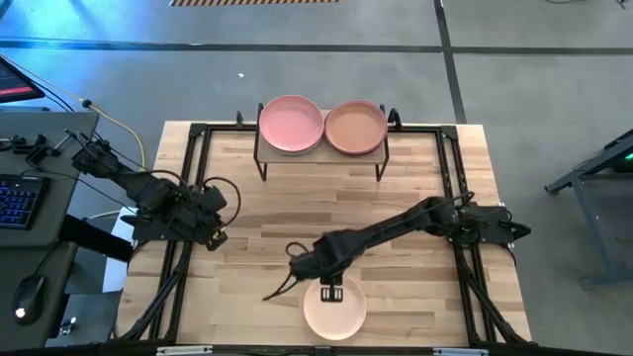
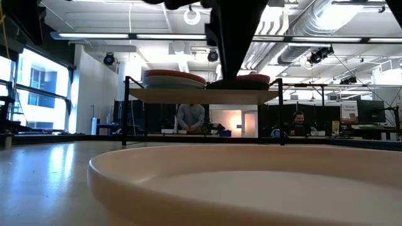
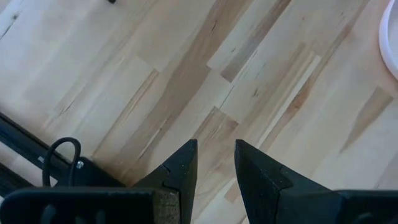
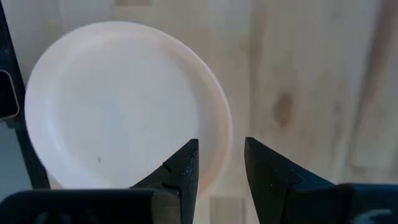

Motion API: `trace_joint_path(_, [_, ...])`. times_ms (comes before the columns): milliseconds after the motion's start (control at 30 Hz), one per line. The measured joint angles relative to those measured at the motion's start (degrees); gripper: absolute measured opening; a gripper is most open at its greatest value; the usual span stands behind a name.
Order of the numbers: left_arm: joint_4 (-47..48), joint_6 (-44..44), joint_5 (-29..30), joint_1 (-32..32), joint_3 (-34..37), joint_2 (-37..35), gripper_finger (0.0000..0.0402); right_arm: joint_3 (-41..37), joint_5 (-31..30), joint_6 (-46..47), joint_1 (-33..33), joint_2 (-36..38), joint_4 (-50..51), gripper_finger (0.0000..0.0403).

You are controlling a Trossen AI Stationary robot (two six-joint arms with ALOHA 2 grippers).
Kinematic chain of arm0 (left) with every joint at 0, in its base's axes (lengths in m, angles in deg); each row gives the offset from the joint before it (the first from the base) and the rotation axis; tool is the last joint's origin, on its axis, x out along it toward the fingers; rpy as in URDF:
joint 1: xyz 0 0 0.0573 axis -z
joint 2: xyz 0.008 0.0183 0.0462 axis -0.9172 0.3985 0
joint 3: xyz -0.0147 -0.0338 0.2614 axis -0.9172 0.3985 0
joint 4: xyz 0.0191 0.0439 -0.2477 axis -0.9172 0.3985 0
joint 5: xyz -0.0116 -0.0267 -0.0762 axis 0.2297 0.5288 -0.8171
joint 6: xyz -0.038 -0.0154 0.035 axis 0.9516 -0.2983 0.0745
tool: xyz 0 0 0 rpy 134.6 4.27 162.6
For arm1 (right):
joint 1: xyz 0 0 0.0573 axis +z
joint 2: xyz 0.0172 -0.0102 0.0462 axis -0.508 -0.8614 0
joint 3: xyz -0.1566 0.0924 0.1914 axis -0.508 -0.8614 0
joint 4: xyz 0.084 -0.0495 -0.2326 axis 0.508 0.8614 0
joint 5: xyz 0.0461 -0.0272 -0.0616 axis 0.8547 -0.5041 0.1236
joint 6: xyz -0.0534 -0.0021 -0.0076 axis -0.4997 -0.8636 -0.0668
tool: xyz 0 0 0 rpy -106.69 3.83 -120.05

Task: Place and stack plates onto a shelf
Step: Stack the light orange plate on top of the brown plate

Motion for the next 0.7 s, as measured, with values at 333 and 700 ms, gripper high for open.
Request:
trace_joint_path(333, [0.1, -0.1, 0.0, 0.0, 0.0, -0.1, 0.0097, 0.0, -3.2, -1.8, 2.4, -5.4, -4.2, 0.0108])
trace_joint_path(700, [0.1, -0.1, 0.0, 0.0, 0.0, -0.1, 0.0097, 0.0, -6.7, -1.8, 2.3, -5.9, -8.9, 0.0108])
